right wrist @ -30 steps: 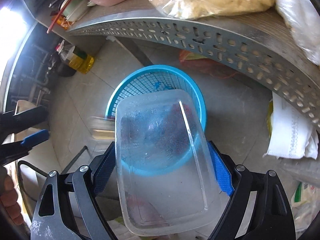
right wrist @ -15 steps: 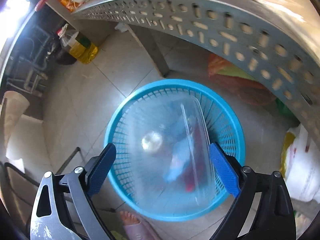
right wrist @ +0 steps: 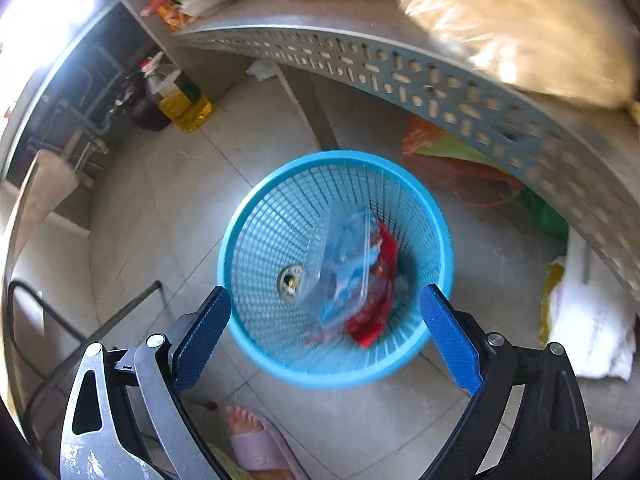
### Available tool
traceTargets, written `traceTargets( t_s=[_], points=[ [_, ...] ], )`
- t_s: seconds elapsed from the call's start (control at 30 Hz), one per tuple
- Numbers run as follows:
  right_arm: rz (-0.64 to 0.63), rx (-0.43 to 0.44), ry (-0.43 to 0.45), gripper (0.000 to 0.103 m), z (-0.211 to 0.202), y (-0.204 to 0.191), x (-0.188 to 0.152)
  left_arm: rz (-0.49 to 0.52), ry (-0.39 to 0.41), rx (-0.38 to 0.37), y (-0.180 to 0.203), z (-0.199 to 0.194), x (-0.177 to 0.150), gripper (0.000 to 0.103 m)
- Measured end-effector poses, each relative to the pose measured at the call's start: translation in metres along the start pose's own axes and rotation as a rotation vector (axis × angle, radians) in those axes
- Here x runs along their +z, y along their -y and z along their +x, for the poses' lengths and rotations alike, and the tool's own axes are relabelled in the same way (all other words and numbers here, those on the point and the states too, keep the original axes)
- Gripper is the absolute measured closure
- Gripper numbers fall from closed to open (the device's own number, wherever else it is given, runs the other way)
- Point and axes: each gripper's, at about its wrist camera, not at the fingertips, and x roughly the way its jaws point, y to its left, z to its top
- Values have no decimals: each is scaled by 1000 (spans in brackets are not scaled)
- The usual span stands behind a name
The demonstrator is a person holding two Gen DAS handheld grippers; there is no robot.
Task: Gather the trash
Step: 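Withdraw both open tools from the basket back toward the table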
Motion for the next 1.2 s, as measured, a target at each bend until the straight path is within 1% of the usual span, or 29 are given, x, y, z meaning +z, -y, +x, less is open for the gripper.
traceTargets(
  t_s=[0.13,0.3,0.37,0.5,0.6,0.67,0.8,0.97,1.1,1.2],
  points=[
    [-35,8,30,12,-36,-9,-26,-26,39,-4,-13,-17,-14,15],
    [-131,10,80,11,-80,-39,-44,-21,119,11,-20,-41,-25,8],
    [-168,13,124,8,-101,-54,-47,-20,153,28,-24,-52,-28,6],
    [-240,32,222,8,-141,-80,-49,-11,205,81,-31,-73,-34,6],
    [-292,30,293,8,-168,-99,-51,-12,239,121,-37,-89,-41,6],
    [-351,30,339,8,-185,-116,-55,-30,262,137,-44,-100,-46,6],
    [-434,5,397,8,-207,-147,-62,-85,294,165,-62,-120,-59,6],
    [-524,8,416,8,-224,-178,-79,-154,317,223,-85,-142,-77,6],
    [-590,40,419,8,-235,-203,-93,-188,332,266,-101,-158,-95,6],
    [-625,45,428,8,-239,-219,-101,-214,340,298,-112,-169,-111,6]
  ],
)
